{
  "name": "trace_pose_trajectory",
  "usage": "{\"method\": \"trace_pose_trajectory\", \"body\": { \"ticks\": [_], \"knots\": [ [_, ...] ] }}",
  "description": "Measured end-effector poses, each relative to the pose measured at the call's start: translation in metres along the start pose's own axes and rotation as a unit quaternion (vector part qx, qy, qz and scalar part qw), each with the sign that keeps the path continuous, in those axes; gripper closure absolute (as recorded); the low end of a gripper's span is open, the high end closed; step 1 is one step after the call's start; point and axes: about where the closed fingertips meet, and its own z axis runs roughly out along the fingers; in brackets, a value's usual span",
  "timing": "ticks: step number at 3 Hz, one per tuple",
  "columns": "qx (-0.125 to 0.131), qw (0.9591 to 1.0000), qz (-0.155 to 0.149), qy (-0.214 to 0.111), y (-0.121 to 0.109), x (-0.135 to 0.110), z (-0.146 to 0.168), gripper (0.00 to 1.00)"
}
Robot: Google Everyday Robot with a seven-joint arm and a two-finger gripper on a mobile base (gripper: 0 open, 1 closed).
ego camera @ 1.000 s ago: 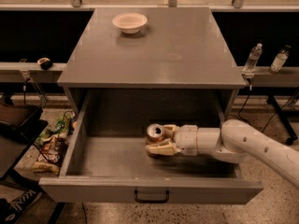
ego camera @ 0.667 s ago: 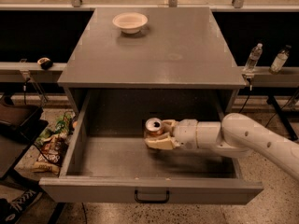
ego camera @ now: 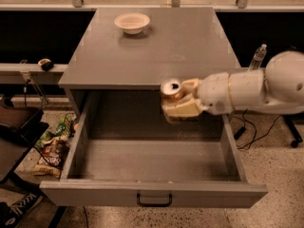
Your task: Pick orange can from top drawer and place on counter
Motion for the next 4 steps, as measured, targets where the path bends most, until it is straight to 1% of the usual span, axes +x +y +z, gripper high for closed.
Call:
{"method": "trace_pose_trajectory", "body": {
  "ticks": [1,2,3,4],
  "knots": [
    [0.045,0.9989,0.003,0.007,-0.042,-0.053,-0.046,1.00],
    [0.123,0.9917,0.037,-0.001,-0.108,-0.079,-0.070,1.00],
    [0.200,0.9769,0.076,0.000,-0.175,-0.080,-0.068,1.00],
    [0.236,0.9639,0.121,-0.019,-0.223,-0.052,-0.050,1.00]
  ]
}}
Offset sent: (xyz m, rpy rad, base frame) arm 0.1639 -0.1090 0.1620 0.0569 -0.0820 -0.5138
